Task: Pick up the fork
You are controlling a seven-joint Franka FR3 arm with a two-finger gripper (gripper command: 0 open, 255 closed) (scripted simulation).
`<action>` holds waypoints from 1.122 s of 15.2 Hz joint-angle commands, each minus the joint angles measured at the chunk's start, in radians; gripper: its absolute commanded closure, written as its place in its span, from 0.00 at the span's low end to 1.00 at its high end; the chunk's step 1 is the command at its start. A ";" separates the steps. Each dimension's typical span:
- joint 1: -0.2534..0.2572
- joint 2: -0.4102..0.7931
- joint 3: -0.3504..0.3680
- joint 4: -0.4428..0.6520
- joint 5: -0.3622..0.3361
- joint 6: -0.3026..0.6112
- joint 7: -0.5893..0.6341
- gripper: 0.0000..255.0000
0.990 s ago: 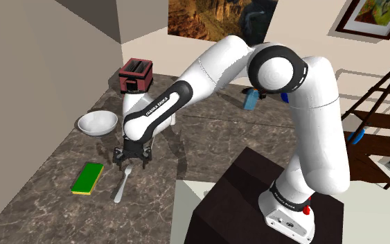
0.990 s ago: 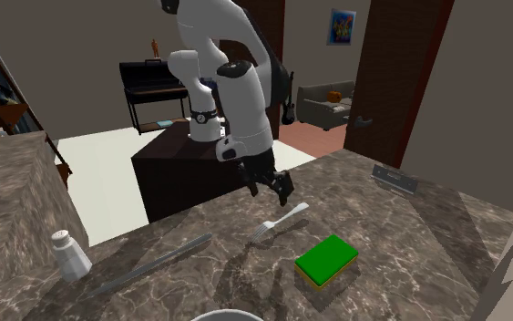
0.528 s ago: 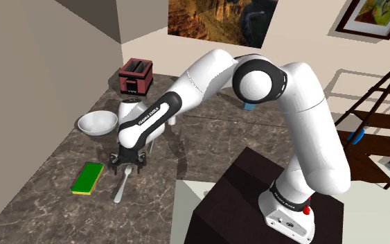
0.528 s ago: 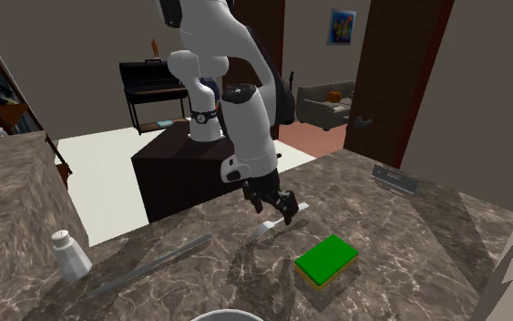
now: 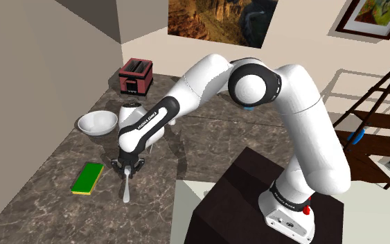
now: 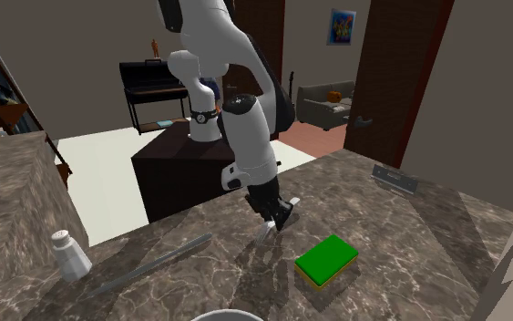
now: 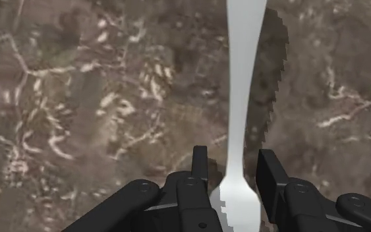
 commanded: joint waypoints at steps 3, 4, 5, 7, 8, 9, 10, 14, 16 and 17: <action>0.000 0.002 0.000 0.000 0.000 0.000 0.000 1.00; 0.000 0.002 0.000 0.000 0.000 0.000 0.000 1.00; 0.000 0.002 0.000 0.000 0.000 0.001 0.000 1.00; -0.001 -0.012 0.001 -0.008 0.001 -0.005 0.002 1.00; -0.002 -0.023 0.001 -0.012 0.001 -0.012 0.003 1.00; -0.003 -0.035 0.002 -0.016 0.001 -0.020 0.005 1.00; -0.003 -0.046 0.002 -0.019 0.002 -0.027 0.007 1.00; -0.006 -0.089 0.004 -0.030 0.003 -0.058 0.014 1.00; -0.008 -0.110 0.006 -0.035 0.004 -0.074 0.018 1.00; -0.008 -0.120 0.006 -0.036 0.004 -0.083 0.020 1.00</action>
